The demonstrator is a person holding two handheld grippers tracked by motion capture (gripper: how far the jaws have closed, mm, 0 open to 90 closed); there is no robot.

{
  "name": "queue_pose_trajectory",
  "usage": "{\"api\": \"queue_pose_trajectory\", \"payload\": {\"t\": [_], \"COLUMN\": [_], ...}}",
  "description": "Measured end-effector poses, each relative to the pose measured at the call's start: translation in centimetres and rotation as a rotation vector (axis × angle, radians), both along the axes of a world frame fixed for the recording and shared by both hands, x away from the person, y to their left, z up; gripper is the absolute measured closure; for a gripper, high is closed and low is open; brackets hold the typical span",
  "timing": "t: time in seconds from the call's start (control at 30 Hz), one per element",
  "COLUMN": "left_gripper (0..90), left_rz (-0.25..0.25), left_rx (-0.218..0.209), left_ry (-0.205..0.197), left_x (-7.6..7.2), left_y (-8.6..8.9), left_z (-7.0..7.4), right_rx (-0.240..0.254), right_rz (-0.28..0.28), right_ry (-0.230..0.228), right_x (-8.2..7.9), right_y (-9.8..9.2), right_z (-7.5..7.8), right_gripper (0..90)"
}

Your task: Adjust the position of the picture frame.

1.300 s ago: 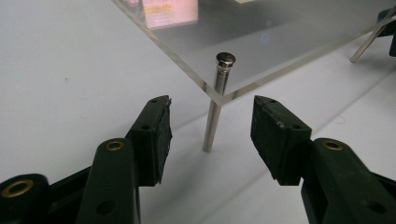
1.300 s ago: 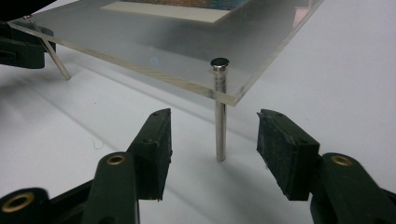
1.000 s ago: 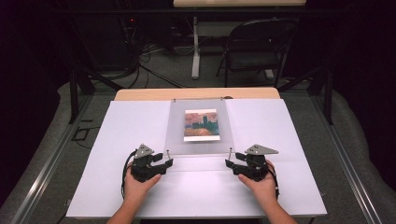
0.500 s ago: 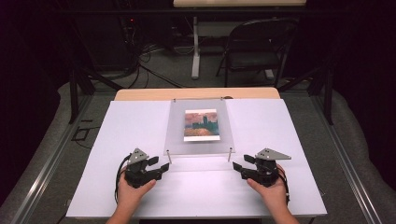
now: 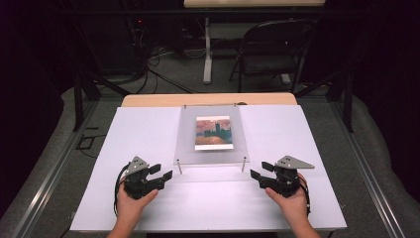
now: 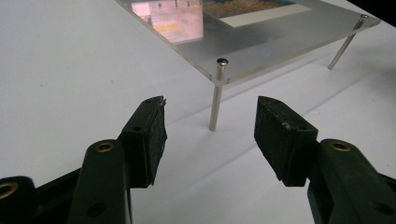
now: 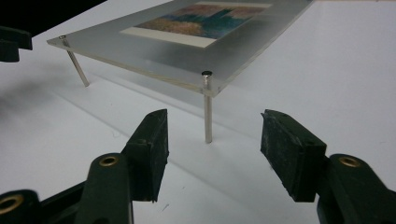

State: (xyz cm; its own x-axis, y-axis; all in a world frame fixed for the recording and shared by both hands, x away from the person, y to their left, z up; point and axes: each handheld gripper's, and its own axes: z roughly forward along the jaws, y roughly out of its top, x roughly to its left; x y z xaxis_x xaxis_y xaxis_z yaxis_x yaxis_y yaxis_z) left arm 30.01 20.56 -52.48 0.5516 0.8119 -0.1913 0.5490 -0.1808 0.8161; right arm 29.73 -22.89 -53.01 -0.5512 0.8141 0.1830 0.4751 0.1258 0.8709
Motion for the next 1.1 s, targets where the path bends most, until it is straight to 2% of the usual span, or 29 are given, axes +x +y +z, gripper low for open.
{"api": "queue_pose_trajectory", "payload": {"t": [0.13, 0.27, 0.4, 0.63, 0.87, 1.0, 1.1], "left_gripper": [43.4, 42.4, 41.8, 41.4, 41.4, 42.2, 42.2], "left_rz": [0.002, 0.017, 0.007, -0.019, -0.017, -0.01, -0.017], "left_rx": [-0.016, -0.013, -0.033, -0.061, -0.076, -0.053, -0.065], "left_ry": [0.003, -0.027, -0.03, -0.019, -0.003, 0.006, 0.011], "left_x": [0.1, 0.2, 0.3, 0.5, 0.7, 0.9, 1.3], "left_y": [0.3, 0.5, 0.8, 1.0, 1.4, 1.2, 1.1], "left_z": [0.0, 0.0, -0.1, -0.4, -0.5, -0.4, 0.0], "right_rx": [-0.001, 0.01, 0.025, 0.05, 0.055, 0.057, 0.063], "right_rz": [-0.01, -0.013, -0.014, -0.027, -0.021, -0.005, -0.001], "right_ry": [-0.006, 0.003, 0.018, 0.029, 0.031, 0.04, 0.042], "right_x": [0.1, 0.2, 0.4, 0.8, 0.9, 1.1, 1.3], "right_y": [-0.3, -0.8, -1.3, -1.7, -1.8, -1.7, -1.7], "right_z": [0.1, 0.2, 0.0, -0.3, -0.3, -0.2, 0.1], "right_gripper": [44.5, 46.0, 45.0, 40.3, 37.4, 37.3, 37.5]}}
